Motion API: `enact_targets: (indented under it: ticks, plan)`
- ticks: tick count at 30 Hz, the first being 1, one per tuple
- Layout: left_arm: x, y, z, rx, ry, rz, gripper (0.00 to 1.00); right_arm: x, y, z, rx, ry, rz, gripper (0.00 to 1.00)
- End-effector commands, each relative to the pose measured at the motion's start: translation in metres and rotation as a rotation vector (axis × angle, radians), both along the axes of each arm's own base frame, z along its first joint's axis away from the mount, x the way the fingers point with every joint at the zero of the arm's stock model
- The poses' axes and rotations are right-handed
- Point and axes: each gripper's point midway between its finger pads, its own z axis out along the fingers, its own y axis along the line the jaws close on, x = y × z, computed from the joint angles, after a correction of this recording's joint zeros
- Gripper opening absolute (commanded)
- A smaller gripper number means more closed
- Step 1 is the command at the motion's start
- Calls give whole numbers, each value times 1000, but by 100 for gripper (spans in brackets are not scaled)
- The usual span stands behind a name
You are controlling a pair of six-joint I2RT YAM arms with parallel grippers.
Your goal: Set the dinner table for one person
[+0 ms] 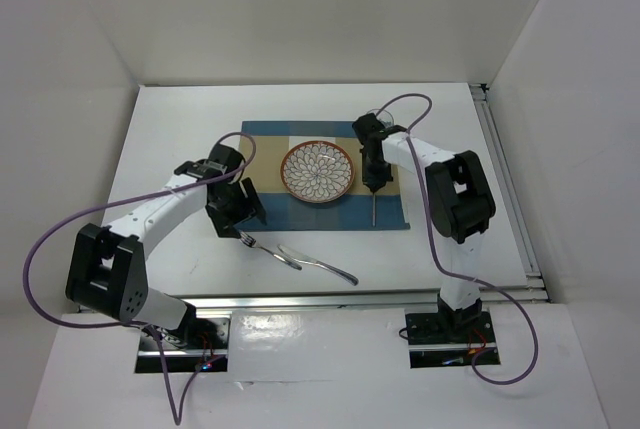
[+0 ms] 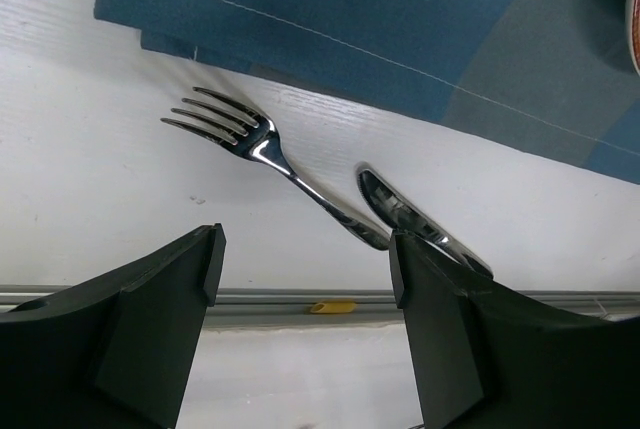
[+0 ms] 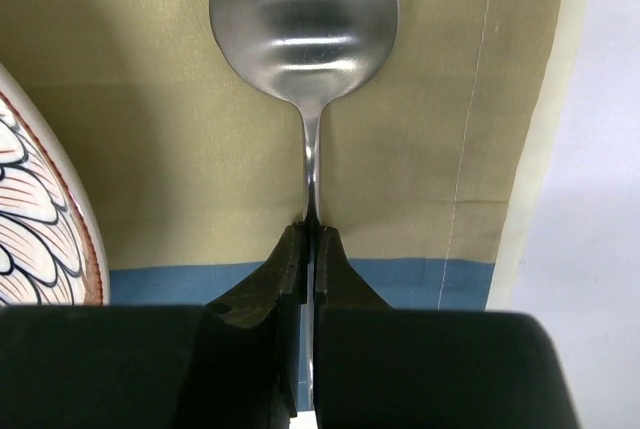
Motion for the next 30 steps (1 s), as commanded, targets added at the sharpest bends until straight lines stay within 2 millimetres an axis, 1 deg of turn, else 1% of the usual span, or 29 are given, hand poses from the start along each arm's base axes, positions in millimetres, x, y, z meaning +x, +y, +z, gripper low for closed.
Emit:
enact_targets:
  ticks: [1,2,4,5,6,8,11,12,13,14,15,16,17,18,19,20,21,22,23,24,25,27,28,30]
  plan:
    - [-5,-7,-2,-22,25,17,84,26,3,14,0,-84,8,0]
    - [-9,-9,-5,-19,34,5,84,28,4,11,1,-86,8,0]
    - [-13,-16,-7,-26,48,-9,84,33,6,16,3,-102,17,0]
    - [-13,-16,-9,-22,58,-9,84,32,7,12,7,-89,30,0]
    - [-14,-18,-9,-22,58,-18,84,32,7,12,7,-89,30,0]
    - [-16,-20,-12,-19,72,-18,84,34,16,15,20,-101,54,0]
    - [-18,-24,-17,-26,85,-18,84,32,19,15,21,-101,63,0]
    - [-22,-22,-20,-23,99,-8,84,29,18,11,16,-81,54,3]
    - [-21,-22,-23,-18,94,5,84,27,17,10,13,-72,54,13]
    - [-24,-23,-29,-14,104,-3,84,25,20,10,5,-75,61,18]
    - [-24,-23,-28,-15,106,5,84,23,20,10,5,-68,53,25]
    - [-25,-23,-34,-10,119,6,84,24,18,10,-7,-73,49,33]
    - [-26,-23,-36,-9,130,19,84,21,19,10,-23,-68,55,50]
    - [-27,-23,-42,-6,140,29,83,22,19,16,-17,-82,54,57]
    - [-25,-21,-43,5,139,64,80,23,20,22,-11,-96,54,59]
    - [-32,-17,-51,20,160,84,77,22,17,22,-23,-92,51,63]
    - [-26,-20,-50,-2,121,95,76,23,17,32,-14,-114,50,66]
    - [-24,-21,-50,-13,112,118,76,18,15,29,-22,-96,51,66]
    - [-20,-23,-47,-26,92,128,74,19,16,34,-17,-107,50,66]
    - [-25,-24,-49,-23,103,125,74,20,16,40,-11,-121,50,66]
    - [-26,-27,-52,-22,110,126,74,16,12,37,-26,-108,47,67]
    - [-20,-33,-52,-24,111,126,72,17,13,50,-14,-135,46,67]
    - [-25,-34,-56,-11,135,118,72,15,12,49,-14,-127,38,67]
    - [-25,-41,-61,-14,167,135,71,8,13,51,-17,-118,48,67]
